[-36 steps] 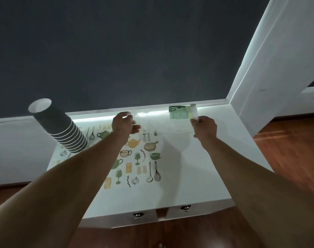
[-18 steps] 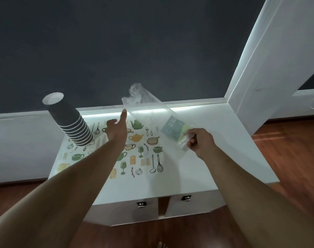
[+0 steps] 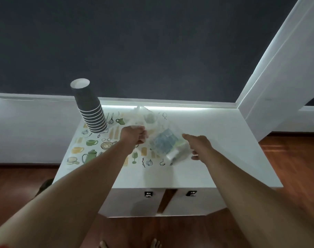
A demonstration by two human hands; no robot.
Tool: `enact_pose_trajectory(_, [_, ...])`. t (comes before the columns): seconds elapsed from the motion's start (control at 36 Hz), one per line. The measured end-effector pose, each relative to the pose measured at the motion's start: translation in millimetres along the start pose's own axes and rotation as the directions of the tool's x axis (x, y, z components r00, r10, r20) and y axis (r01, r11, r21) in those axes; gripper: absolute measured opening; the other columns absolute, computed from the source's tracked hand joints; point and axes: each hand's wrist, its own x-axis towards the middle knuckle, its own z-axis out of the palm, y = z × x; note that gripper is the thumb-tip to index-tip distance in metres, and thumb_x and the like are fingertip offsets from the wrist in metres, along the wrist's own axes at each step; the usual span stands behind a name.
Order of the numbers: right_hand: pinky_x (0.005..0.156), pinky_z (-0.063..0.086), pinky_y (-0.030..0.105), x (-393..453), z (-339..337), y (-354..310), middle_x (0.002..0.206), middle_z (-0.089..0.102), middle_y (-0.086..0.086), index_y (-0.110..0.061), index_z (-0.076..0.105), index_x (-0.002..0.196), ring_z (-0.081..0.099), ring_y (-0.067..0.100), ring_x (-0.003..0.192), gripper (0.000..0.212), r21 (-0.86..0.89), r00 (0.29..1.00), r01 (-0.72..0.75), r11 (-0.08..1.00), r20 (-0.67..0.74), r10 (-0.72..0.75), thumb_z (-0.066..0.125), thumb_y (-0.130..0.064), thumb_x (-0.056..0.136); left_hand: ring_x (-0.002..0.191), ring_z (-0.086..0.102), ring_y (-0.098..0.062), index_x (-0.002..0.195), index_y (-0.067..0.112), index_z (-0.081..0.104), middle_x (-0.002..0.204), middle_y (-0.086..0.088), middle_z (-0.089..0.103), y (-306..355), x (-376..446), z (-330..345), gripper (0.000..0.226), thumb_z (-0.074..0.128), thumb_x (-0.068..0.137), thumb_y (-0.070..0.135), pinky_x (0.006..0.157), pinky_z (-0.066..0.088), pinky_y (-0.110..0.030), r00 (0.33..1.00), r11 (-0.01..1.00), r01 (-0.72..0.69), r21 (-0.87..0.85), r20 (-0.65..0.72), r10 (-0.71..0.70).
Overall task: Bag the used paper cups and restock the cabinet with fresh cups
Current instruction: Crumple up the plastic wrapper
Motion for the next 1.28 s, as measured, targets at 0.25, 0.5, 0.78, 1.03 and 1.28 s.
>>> enact_pose_trajectory(0.25, [0.097,0.046,0.044,2,29,-17,0.111,0.066,0.002,-0.018,0.066,0.117,0.062,0.021,0.101,0.047,-0.062,0.895,0.138,0.989,0.435,-0.097,0.073,-0.049,0.081,0.060,0.059,-0.015,0.107,0.002,0.069,0.080,-0.008,0.072,1,-4,-29,0.023,0.069,0.090,0.018,0.050,0.048,-0.023,0.975,0.963,-0.093,0.251,0.218,0.038])
enact_pose_trajectory(0.5, [0.077,0.056,0.041,5,59,-14,0.082,0.072,0.011,-0.011,0.062,0.104,0.069,0.023,0.075,0.019,0.204,0.923,0.092,0.975,0.350,-0.161,0.064,-0.001,0.087,0.090,0.066,-0.029,0.125,0.011,0.058,0.096,-0.011,0.068,0,-10,-38,0.033,0.060,0.096,0.027,0.071,0.054,-0.037,0.934,0.942,0.001,0.336,0.336,-0.121])
enact_pose_trajectory(0.78, [0.063,0.050,0.031,5,55,-11,0.084,0.069,0.011,-0.008,0.072,0.091,0.063,0.021,0.067,0.020,0.363,0.909,0.039,0.931,0.374,-0.184,0.054,0.000,0.087,0.079,0.065,-0.027,0.115,0.008,0.067,0.086,-0.013,0.071,-4,2,-48,0.036,0.044,0.094,-0.009,0.076,0.059,-0.036,0.948,0.998,-0.029,0.053,0.317,0.011])
enact_pose_trajectory(1.03, [0.057,0.054,0.031,7,55,-11,0.070,0.065,0.013,-0.008,0.069,0.073,0.062,0.025,0.062,0.024,0.231,0.944,0.181,0.956,0.232,-0.235,0.052,0.007,0.081,0.080,0.066,-0.035,0.098,-0.003,0.063,0.090,-0.019,0.063,-1,4,-47,0.046,0.056,0.089,0.042,0.068,0.059,-0.046,0.916,0.982,0.173,-0.075,0.380,-0.133])
enact_pose_trajectory(1.28, [0.069,0.054,0.040,0,56,-17,0.080,0.063,0.005,-0.023,0.063,0.111,0.061,0.026,0.064,0.044,0.367,0.880,-0.011,0.930,0.445,-0.165,0.061,-0.058,0.086,0.078,0.055,-0.020,0.121,0.014,0.054,0.101,-0.003,0.057,-8,9,-30,0.040,0.037,0.089,-0.004,0.073,0.047,-0.036,0.989,0.920,-0.150,0.362,0.060,0.138])
